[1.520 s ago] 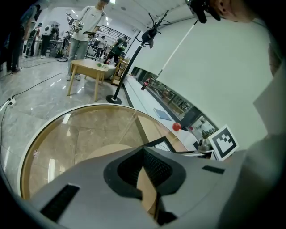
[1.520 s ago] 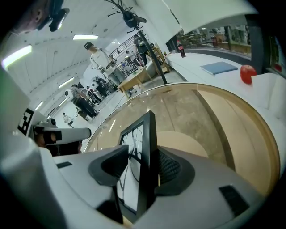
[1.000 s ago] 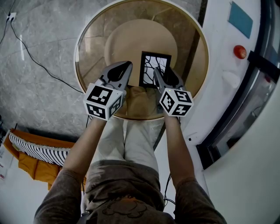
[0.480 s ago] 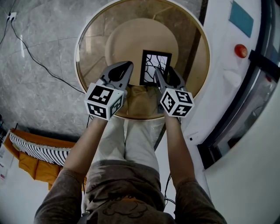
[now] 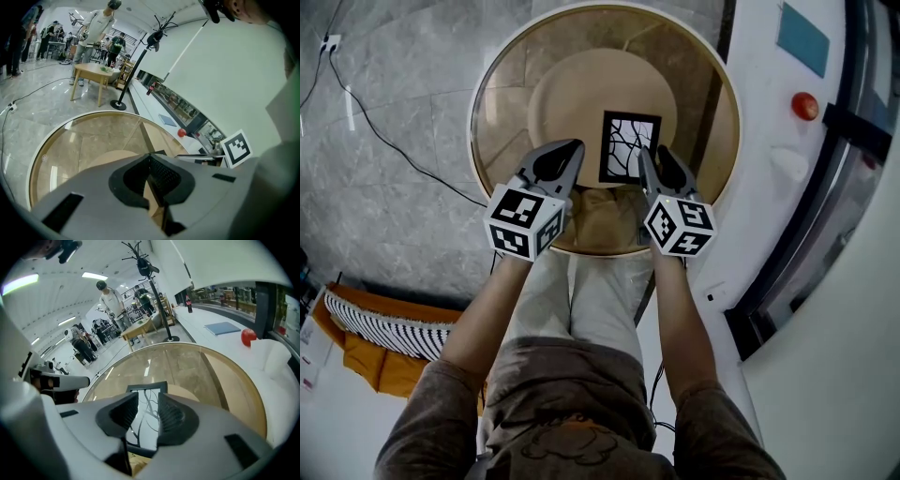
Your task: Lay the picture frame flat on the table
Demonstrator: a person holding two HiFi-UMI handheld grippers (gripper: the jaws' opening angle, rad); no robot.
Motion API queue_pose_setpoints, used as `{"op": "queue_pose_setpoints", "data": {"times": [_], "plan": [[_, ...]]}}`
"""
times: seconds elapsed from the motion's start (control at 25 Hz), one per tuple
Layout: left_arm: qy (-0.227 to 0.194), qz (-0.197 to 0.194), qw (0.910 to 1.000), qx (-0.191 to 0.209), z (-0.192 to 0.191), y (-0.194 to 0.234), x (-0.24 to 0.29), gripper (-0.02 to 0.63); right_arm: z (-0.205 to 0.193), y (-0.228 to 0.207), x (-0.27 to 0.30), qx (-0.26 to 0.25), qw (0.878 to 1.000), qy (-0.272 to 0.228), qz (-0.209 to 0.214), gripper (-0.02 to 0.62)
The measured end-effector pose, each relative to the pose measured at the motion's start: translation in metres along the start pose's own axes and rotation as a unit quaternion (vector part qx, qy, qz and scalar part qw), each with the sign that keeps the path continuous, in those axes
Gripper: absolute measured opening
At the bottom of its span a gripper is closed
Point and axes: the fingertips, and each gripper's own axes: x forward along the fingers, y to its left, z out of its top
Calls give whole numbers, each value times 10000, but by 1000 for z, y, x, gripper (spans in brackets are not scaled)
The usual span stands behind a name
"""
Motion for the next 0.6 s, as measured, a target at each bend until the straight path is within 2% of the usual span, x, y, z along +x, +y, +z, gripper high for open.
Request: {"op": "queue_pose_setpoints", "data": {"times": [0.08,0.24,0.6], "plan": [[9,-1,10000,0,1,-5,-7,18,6,4,-7,-44,10000,-68,17,108],[32,18,10000,-25,5,-17,-23,18,18,16,-26,-29,9998,-175,53,66],[8,31,10000,76,33,-56,-80,18,60,61,-90,-108,9987,-471,159,20]]}}
